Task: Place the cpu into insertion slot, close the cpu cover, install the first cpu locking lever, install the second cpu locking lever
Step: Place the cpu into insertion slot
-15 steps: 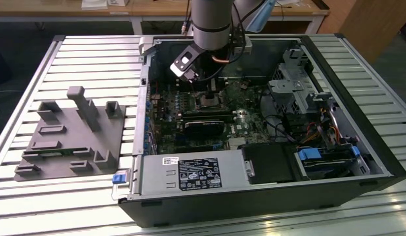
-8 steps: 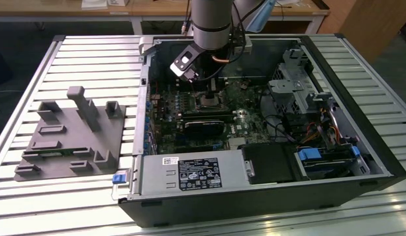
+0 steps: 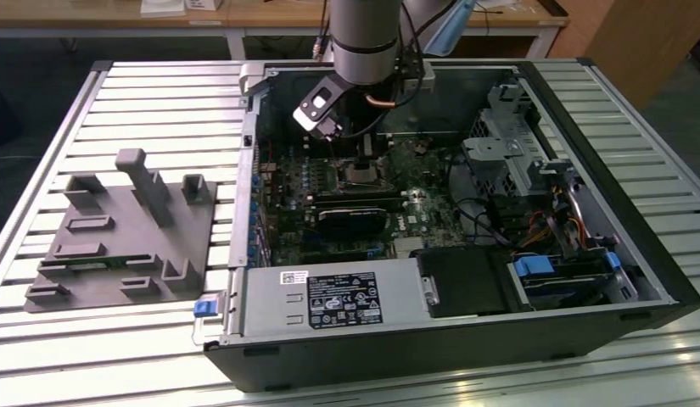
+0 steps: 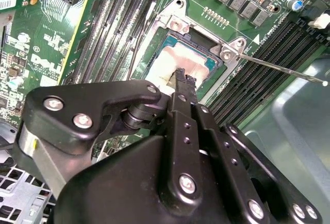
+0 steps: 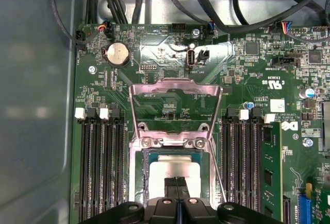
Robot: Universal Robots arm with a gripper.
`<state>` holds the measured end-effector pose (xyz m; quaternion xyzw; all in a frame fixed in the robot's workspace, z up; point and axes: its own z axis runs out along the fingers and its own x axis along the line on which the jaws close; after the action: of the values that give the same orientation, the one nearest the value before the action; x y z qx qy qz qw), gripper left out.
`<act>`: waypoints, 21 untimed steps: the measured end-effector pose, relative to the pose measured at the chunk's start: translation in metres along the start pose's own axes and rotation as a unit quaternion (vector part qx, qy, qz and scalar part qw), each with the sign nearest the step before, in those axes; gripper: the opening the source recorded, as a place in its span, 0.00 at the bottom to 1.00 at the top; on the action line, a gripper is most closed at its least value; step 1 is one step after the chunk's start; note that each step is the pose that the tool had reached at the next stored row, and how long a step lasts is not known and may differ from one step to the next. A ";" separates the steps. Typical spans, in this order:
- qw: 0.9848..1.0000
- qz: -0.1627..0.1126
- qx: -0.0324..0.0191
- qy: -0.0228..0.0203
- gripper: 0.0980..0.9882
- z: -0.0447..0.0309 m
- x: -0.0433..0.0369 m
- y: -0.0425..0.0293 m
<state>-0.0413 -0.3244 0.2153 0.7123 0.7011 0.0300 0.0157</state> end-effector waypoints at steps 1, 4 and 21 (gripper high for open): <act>1.000 0.000 0.000 0.000 0.01 -0.0009 0.0000 0.0000; 1.000 0.000 0.000 0.000 0.01 -0.0045 0.0001 0.0003; 1.000 0.000 0.000 0.000 0.01 -0.0314 0.0007 0.0020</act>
<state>-0.0413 -0.3244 0.2468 0.7122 0.7011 0.0301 0.0159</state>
